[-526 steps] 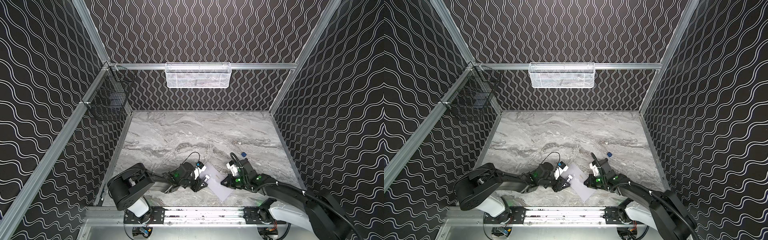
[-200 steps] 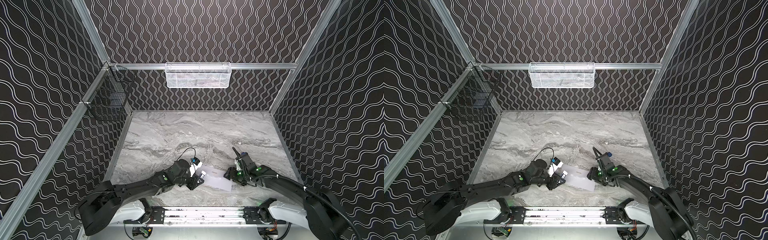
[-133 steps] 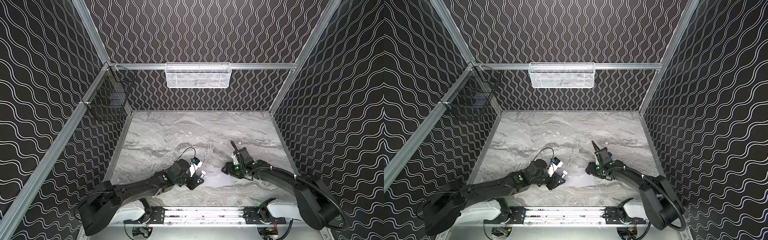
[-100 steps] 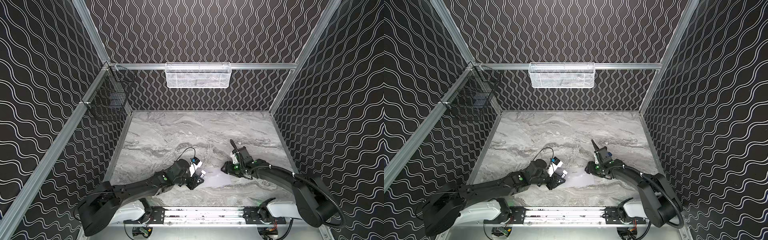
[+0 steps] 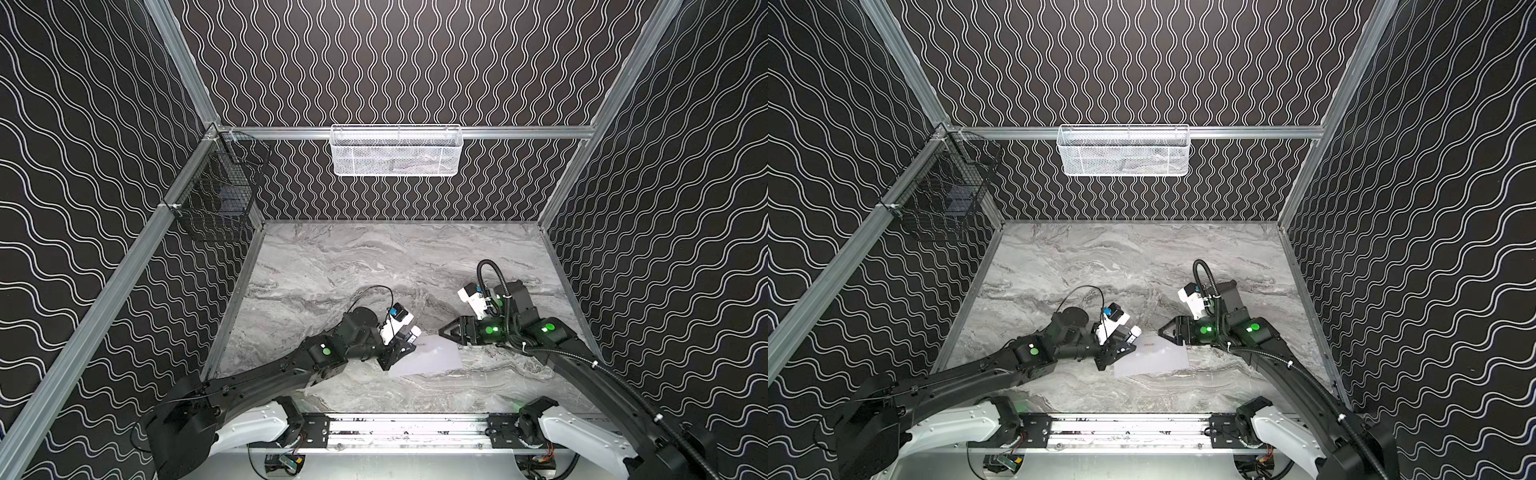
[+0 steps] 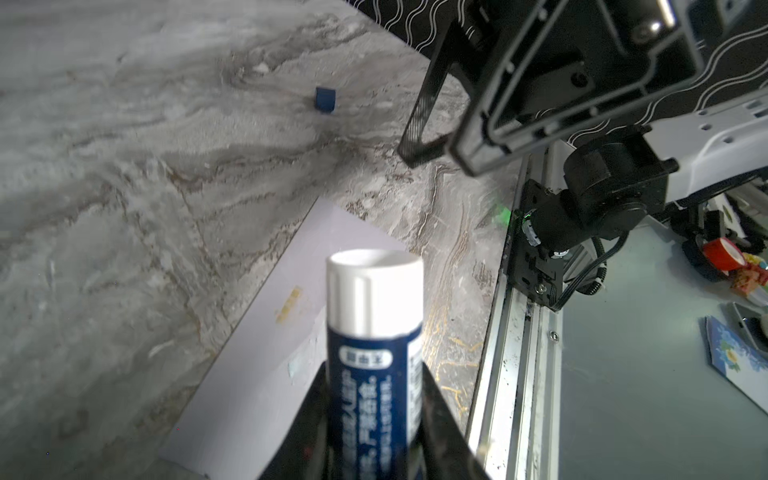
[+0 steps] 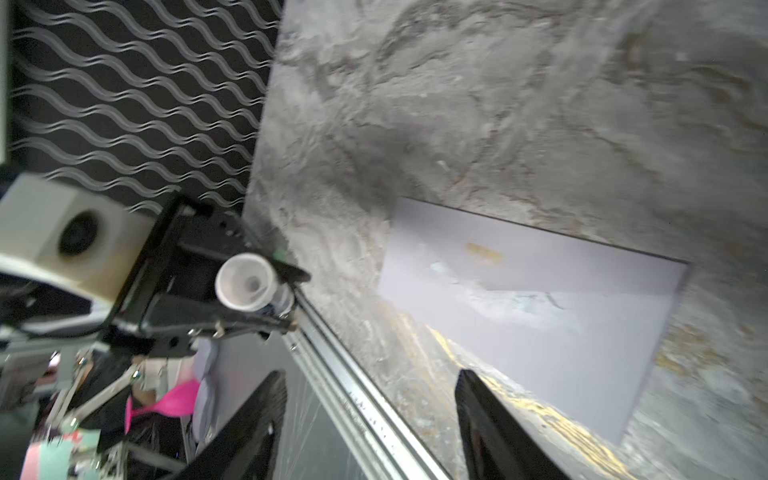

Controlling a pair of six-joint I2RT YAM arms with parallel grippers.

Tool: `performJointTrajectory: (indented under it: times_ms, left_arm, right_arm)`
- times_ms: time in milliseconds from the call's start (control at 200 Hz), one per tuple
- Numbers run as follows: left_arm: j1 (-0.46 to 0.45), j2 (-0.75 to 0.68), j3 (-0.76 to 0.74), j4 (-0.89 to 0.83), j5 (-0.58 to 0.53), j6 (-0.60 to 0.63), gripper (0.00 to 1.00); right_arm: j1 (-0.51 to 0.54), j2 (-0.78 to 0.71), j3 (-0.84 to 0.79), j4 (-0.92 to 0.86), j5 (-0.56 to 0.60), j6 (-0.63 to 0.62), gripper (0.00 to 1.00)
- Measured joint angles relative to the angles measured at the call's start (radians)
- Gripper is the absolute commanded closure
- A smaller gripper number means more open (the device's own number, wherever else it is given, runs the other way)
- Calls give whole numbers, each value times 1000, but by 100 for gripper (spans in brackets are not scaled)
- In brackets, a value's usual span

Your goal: Place the letter into the envelope and seal it

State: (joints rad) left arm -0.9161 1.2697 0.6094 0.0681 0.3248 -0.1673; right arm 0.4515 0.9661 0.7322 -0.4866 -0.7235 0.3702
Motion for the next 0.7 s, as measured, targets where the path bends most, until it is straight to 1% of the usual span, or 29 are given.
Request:
performJointTrajectory:
  times_ms: [65,155,250,340,415,495,571,696]
  left_arm:
    - [-11,0,24,-21,8,43,100]
    - [-20,0,46,-48,24,84,100]
    - [-24,0,53,-69,32,108,100]
    - [-24,-5,42,-70,41,118,100]
    - [-26,-12,30,-73,46,118,100]
    - [-27,-13,28,-78,46,118,100]
    - [-28,-12,28,-80,47,118,100]
    - [-29,-9,26,-80,47,118,100]
  right_arm:
    - [11,-13,13,17,-58,-12,31]
    - [53,-26,24,76,-98,-14,29]
    - [114,-9,36,123,-105,-13,27]
    - [127,51,55,150,-103,-13,27]
    - [138,113,75,153,-103,-16,33]
    - [159,157,95,156,-105,-23,42]
    - [171,182,100,165,-117,-22,48]
    - [192,210,100,178,-134,-21,51]
